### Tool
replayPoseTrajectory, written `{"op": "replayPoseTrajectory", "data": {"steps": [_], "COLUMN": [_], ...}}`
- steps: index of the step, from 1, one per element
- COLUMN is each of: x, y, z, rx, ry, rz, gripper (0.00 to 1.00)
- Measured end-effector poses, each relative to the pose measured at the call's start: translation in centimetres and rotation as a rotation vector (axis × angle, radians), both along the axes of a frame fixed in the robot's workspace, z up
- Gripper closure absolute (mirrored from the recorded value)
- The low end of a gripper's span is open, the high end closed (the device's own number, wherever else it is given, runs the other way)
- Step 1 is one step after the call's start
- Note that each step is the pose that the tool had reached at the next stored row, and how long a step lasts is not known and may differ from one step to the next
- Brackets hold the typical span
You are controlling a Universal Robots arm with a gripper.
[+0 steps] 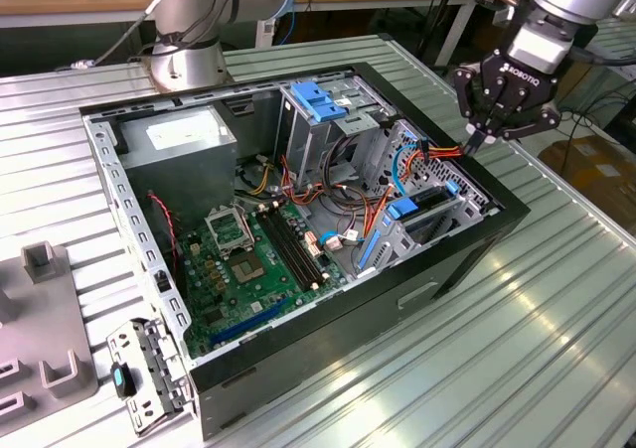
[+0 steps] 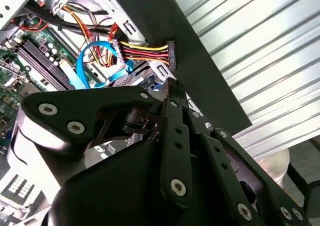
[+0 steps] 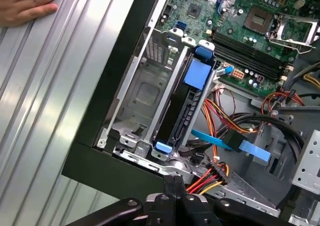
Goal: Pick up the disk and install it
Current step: 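Insert the first disk wire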
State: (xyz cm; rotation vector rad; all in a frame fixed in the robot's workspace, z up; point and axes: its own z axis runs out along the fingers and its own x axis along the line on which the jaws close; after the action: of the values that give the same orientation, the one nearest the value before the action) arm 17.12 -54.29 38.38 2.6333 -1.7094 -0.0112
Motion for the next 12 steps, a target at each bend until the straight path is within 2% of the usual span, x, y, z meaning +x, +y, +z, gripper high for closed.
{"op": "replayPoseTrajectory", "data": {"steps": [6,7,9,12], "x": [0.01,0.04,0.07,0.21], "y": [0.01,0.13,0.49,0.61], "z": [-0.12,-0.18,-0.22,-0.26], "rx": [0.0001,0.0001,-0.0003,-0.0006], "ry": [0.0000,0.0000,0.0001,0.0001], "rz": [0.114,0.134,0.146,0.187], "gripper": [0.88,0.88,0.88,0.87]}}
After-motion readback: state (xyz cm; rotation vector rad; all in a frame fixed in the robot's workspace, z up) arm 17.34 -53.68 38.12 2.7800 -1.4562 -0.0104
